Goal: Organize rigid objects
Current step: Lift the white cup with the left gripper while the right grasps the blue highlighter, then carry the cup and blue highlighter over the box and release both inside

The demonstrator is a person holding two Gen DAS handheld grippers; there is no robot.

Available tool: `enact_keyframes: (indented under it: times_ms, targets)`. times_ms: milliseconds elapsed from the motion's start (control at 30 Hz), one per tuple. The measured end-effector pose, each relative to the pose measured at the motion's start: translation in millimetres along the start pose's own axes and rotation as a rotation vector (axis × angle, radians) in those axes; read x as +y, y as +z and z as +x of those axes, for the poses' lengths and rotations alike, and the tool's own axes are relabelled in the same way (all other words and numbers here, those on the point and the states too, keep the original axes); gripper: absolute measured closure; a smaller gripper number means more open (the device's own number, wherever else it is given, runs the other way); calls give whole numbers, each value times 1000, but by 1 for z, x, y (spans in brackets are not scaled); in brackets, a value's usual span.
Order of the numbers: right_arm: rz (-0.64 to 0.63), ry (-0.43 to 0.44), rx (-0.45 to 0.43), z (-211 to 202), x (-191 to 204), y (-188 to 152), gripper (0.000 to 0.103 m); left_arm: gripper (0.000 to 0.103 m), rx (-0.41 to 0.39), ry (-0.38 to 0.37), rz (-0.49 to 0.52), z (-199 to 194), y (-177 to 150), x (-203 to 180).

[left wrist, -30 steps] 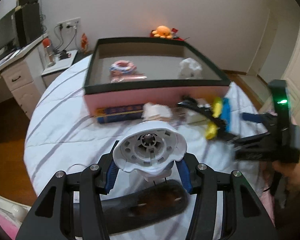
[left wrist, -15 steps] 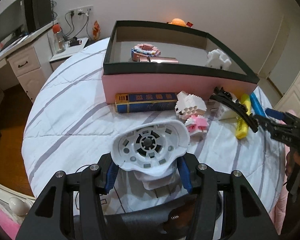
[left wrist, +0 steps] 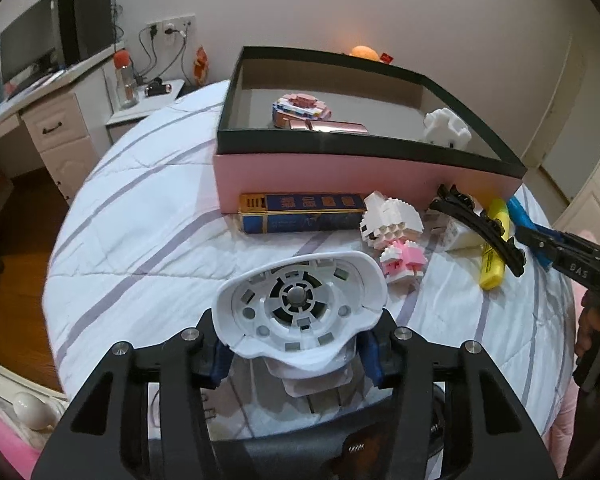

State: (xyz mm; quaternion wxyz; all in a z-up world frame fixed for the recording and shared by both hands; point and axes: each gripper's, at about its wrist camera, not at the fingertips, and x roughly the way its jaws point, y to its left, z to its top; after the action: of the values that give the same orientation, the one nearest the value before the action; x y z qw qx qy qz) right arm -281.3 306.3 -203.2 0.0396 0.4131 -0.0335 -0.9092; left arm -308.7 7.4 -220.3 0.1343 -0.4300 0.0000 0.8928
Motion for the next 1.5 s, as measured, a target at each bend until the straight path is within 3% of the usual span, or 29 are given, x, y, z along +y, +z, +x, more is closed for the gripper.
enact_keyframes:
  times_ms: [333,600,967,1233,1500]
  targets:
    - [32,80,-34,-28,4,-6,77,52,-42,-1,11,-31,-2,-1]
    - [23,113,-113,-64,11,0,77,52,-95,-16,42,-60,3,-11]
    - [-82,178,-162,-80,42,31,76,52,-153,-13,100,-75,40,-31]
    - [-154,212,-168,-61,61,67,76,52,-156,-43,173,-56,87,-59]
    - [-195,219,-135,-24,67,105,76,52,-96,-52,193,-5,132,-70]
